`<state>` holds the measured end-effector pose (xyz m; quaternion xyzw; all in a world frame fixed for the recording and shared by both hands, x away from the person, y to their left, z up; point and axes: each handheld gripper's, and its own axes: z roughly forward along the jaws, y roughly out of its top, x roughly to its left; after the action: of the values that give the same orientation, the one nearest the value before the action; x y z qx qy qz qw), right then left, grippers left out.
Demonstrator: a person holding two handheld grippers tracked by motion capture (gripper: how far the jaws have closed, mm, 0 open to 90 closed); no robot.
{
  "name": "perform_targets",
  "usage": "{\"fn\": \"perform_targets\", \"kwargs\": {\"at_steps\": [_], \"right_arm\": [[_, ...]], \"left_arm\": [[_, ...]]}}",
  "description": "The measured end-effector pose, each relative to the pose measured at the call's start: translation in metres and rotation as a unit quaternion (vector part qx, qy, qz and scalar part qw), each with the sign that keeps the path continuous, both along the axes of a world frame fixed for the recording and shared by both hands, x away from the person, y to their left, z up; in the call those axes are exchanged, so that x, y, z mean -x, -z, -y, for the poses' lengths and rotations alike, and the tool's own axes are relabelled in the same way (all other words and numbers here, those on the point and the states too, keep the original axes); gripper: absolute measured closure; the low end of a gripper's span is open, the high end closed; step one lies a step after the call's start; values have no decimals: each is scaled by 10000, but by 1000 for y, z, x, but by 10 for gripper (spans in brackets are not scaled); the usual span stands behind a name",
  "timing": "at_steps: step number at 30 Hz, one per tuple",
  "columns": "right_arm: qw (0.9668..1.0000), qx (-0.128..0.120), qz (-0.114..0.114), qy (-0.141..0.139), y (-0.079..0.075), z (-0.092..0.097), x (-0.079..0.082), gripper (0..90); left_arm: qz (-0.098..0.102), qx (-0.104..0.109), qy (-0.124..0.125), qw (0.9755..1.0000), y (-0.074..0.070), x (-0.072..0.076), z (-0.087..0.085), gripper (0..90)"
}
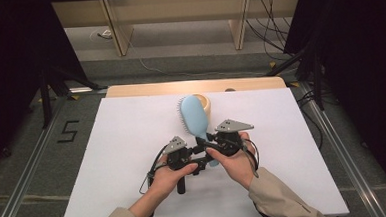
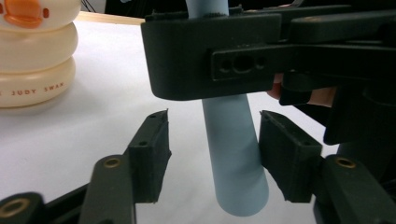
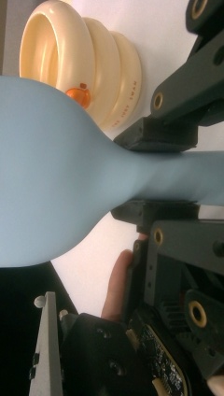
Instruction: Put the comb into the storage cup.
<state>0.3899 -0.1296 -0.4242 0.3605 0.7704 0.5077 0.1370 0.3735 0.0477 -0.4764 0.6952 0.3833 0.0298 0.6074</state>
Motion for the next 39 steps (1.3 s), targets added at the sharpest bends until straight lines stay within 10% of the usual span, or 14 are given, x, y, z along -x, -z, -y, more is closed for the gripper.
{"fn": "perform_targets", "kwargs": {"at_steps": [39], "right_arm": [[9999,-100,71,6,0,-1,0,698]], "left_arm": [[-119,311,7,9994,4,1,-2,659]]}}
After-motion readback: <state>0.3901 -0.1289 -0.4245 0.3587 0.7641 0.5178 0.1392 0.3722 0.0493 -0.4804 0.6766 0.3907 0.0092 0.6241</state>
